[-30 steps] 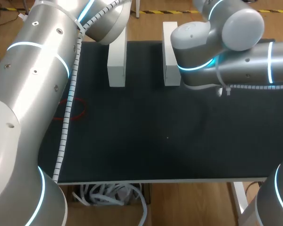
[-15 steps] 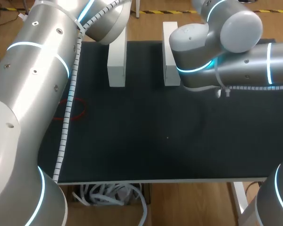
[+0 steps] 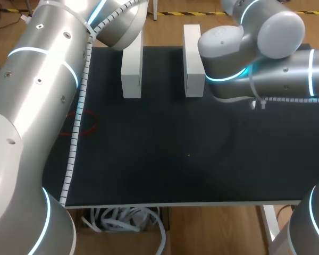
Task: Grab the tape and strap the tape.
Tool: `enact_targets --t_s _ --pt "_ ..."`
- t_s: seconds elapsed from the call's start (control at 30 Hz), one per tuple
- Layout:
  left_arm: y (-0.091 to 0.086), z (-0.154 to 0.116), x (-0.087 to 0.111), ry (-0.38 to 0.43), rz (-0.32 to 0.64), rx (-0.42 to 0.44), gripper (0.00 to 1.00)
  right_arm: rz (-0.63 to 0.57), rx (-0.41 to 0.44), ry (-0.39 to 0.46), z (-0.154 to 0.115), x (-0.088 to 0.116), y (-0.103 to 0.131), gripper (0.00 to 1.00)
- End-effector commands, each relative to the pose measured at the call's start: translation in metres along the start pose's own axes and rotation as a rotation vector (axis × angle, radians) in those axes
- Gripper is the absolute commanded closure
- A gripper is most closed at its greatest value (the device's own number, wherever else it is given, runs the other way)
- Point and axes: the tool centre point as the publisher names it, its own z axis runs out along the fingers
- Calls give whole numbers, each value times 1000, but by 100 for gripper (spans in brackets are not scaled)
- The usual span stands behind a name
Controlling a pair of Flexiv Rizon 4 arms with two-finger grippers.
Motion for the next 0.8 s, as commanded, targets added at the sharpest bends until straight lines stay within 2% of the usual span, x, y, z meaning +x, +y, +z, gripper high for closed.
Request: enact_targets --t_s 0.03,0.5,0.8 --pt "-2 -2 -7 398 0 -8 100 -2 -4 11 -4 -2 2 100" --pt "-2 -2 -7 398 0 -8 100 -26 -16 14 -13 3 11 100" --pt "-2 -2 -7 398 0 -8 100 -72 -13 -49 -18 -20 4 100"
